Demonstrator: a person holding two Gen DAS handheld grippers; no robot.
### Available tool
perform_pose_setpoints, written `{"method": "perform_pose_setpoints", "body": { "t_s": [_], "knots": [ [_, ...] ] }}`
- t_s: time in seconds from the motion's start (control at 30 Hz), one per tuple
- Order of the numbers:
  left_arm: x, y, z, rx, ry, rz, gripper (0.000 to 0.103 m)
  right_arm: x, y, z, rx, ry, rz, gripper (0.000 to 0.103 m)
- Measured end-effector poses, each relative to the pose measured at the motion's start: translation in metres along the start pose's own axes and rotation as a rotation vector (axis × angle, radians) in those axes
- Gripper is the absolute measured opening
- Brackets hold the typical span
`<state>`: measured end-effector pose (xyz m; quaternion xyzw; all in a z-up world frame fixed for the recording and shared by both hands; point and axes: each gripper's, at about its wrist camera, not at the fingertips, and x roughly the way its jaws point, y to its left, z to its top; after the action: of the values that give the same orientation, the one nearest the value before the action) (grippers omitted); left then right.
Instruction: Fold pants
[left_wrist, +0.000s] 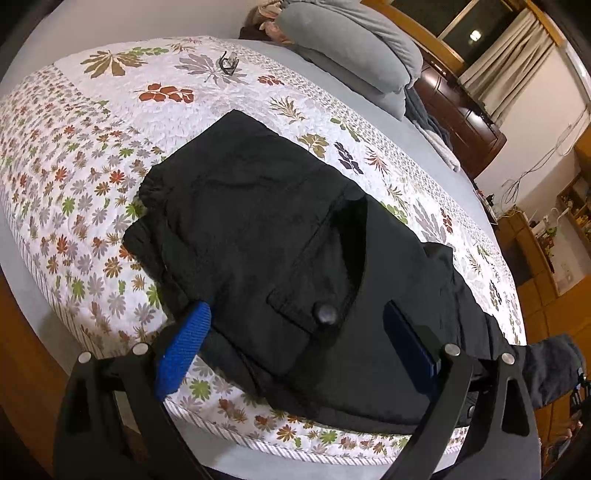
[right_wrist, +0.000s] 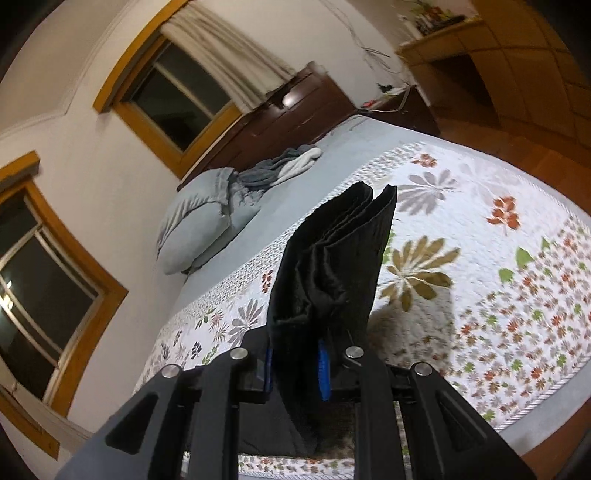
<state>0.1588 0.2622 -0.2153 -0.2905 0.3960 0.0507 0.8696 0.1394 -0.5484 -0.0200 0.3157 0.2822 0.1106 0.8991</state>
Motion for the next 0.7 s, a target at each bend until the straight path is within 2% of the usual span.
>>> {"method": "perform_pose_setpoints", "body": {
  "t_s": [0.37, 0.7],
  "knots": [
    [-0.004, 0.013, -0.003, -0.064, -0.012, -0.041, 0.094, 0.026, 0.083, -0.008, -0.195, 0.051, -0.002, 0.018],
    [-0.006, 0.022, -0.009, -0.118, -0.023, -0.089, 0.094, 0.051, 0.121, -0.022, -0.265, 0.096, 0.005, 0.018]
  ]
}}
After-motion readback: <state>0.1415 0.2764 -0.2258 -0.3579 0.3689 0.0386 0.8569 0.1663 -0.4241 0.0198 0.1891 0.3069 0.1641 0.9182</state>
